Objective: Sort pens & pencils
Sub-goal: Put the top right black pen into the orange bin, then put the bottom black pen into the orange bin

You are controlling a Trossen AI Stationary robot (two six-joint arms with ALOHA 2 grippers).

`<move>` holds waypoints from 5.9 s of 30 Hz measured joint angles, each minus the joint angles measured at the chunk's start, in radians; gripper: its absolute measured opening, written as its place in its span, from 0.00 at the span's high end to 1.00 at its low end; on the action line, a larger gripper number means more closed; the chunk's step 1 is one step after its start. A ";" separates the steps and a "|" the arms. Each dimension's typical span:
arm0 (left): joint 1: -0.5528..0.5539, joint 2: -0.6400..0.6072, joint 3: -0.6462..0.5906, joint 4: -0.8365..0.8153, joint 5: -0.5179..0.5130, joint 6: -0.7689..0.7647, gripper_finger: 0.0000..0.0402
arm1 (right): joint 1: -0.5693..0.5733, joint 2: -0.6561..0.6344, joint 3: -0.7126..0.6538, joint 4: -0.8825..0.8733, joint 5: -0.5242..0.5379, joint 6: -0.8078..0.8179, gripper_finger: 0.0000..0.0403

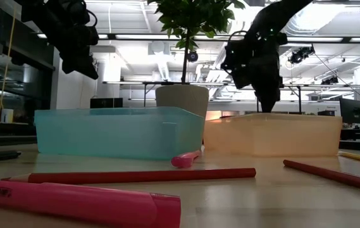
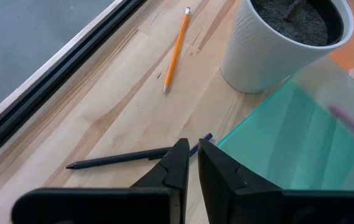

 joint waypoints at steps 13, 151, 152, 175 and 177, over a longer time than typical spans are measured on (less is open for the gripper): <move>0.000 0.000 0.000 0.000 0.002 -0.004 0.94 | 0.025 0.000 -0.066 0.103 -0.004 0.048 0.94; -1.797 0.453 0.000 0.222 -0.825 -1.827 0.94 | 1.042 -0.233 -0.065 0.616 0.397 0.849 0.79; -1.792 0.462 0.000 0.190 -0.819 -1.869 0.94 | 1.042 -0.233 -0.065 0.615 0.397 0.836 0.79; -1.555 0.519 0.000 0.060 -0.524 -1.827 0.94 | 1.034 -0.233 -0.065 0.597 0.422 0.694 0.79; -1.548 0.526 0.000 0.046 -0.498 -1.822 0.94 | 1.034 -0.233 -0.065 0.597 0.422 0.685 0.79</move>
